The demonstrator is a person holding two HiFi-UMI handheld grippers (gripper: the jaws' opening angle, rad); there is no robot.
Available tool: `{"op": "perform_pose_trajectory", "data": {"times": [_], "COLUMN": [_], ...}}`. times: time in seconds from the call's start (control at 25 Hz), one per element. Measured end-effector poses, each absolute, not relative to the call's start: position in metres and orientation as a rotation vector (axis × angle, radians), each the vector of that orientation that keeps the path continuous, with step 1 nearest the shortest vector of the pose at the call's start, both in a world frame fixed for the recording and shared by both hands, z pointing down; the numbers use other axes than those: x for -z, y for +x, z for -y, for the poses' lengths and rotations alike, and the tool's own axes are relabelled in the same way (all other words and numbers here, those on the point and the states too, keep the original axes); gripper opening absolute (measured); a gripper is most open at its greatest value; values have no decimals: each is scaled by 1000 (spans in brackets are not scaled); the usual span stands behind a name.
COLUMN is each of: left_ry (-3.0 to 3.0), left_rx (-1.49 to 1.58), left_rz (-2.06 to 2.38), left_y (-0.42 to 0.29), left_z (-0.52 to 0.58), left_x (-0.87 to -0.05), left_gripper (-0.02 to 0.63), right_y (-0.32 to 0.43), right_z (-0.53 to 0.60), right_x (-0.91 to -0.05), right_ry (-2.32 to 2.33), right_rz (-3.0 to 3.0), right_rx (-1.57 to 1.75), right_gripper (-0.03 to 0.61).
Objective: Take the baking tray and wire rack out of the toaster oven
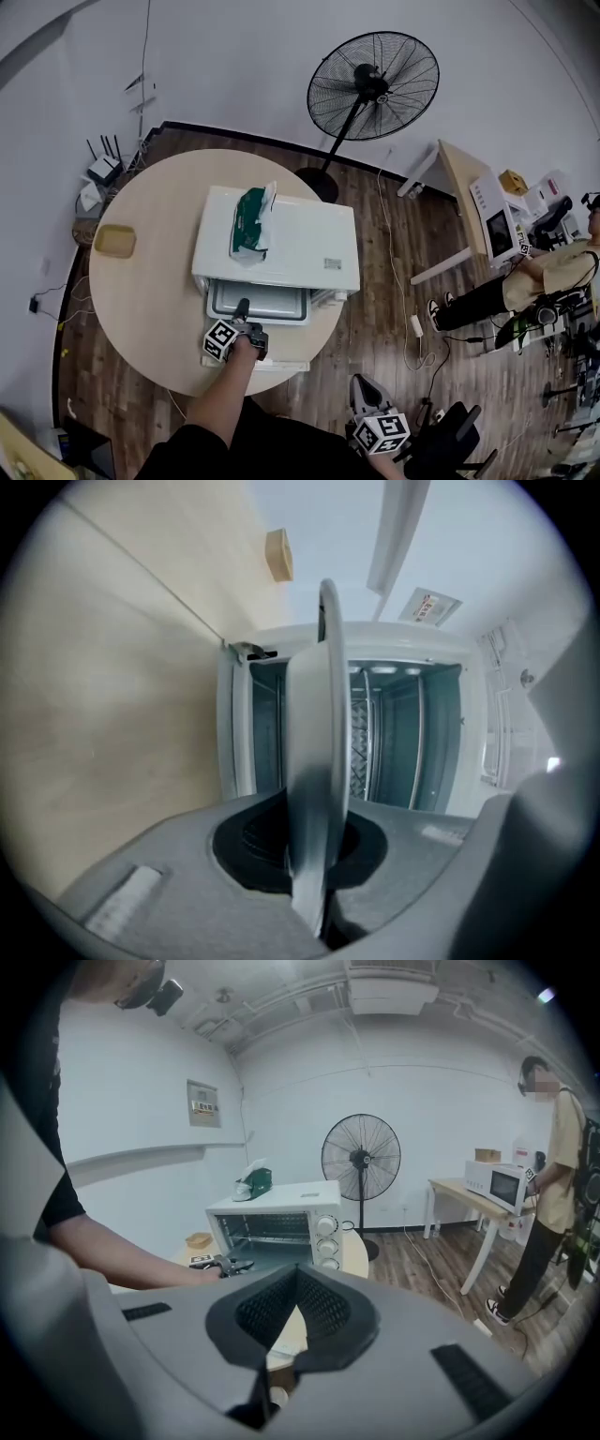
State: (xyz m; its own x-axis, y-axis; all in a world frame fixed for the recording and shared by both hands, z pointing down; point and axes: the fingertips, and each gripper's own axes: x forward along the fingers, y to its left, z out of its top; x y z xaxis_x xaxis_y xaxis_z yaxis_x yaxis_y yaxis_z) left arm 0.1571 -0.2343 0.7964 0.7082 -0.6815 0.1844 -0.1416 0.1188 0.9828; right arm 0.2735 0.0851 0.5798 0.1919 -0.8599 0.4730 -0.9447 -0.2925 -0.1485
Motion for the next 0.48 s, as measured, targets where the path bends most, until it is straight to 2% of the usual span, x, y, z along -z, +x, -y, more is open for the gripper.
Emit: {"op": "perform_pose_trajectory", "data": {"times": [0.48], "left_ry": [1417], "left_rx": [490], "left_rz": [727], "left_y": [111], "left_z": [162], "left_x": [-791], "left_gripper": [25], "right_y": [255], "right_z": [-134], "right_x": [-586], "right_ry": [2227], "right_rz": [1839], "right_rx": [-731], "right_gripper": [-9]}}
